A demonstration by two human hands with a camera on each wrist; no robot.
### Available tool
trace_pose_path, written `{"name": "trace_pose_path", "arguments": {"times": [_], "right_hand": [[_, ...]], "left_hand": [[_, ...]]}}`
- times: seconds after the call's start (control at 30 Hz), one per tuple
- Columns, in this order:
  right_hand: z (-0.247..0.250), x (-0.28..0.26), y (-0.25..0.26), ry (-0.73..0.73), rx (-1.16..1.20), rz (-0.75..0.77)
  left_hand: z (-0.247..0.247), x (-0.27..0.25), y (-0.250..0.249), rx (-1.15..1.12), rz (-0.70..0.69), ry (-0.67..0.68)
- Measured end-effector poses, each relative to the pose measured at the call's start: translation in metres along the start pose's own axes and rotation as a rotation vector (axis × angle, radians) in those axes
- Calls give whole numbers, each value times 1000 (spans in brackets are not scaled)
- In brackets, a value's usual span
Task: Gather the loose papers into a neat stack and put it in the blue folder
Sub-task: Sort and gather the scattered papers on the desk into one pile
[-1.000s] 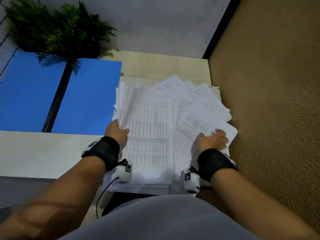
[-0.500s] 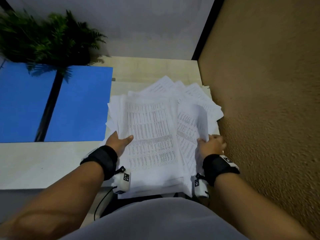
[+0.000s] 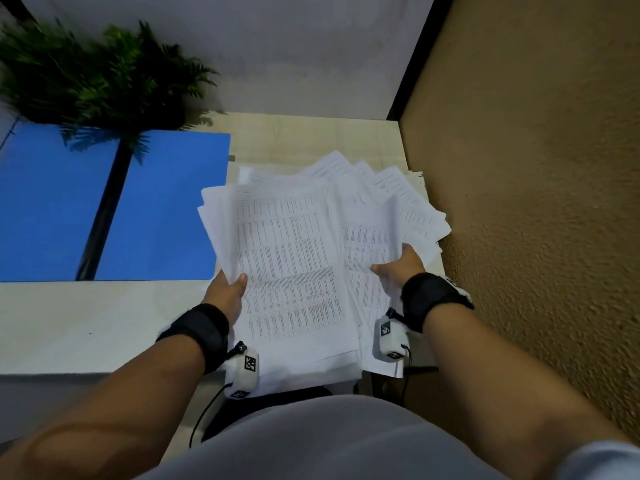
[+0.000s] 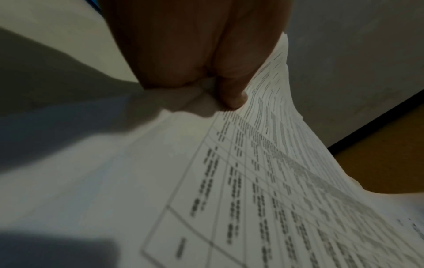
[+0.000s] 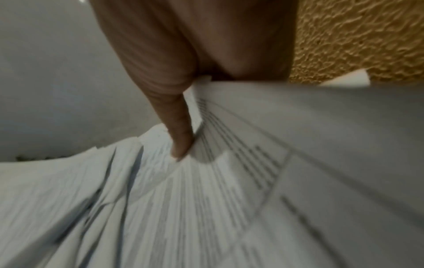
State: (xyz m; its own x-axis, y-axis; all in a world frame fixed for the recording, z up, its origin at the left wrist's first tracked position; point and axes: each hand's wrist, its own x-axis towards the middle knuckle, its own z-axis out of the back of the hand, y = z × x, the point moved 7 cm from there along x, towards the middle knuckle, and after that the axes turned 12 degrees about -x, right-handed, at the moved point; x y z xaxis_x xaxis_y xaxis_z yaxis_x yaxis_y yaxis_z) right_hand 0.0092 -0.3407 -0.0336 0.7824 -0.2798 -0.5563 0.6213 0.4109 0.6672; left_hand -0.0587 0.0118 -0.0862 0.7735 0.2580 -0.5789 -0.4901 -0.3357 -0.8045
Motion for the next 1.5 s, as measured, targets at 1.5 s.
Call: {"name": "trace_pose_path", "arguments": {"times": [1.5], "right_hand": [[-40,-52,67,-167,-775,395]], "left_hand": [[-30,-28,-33,143,105,216]]}}
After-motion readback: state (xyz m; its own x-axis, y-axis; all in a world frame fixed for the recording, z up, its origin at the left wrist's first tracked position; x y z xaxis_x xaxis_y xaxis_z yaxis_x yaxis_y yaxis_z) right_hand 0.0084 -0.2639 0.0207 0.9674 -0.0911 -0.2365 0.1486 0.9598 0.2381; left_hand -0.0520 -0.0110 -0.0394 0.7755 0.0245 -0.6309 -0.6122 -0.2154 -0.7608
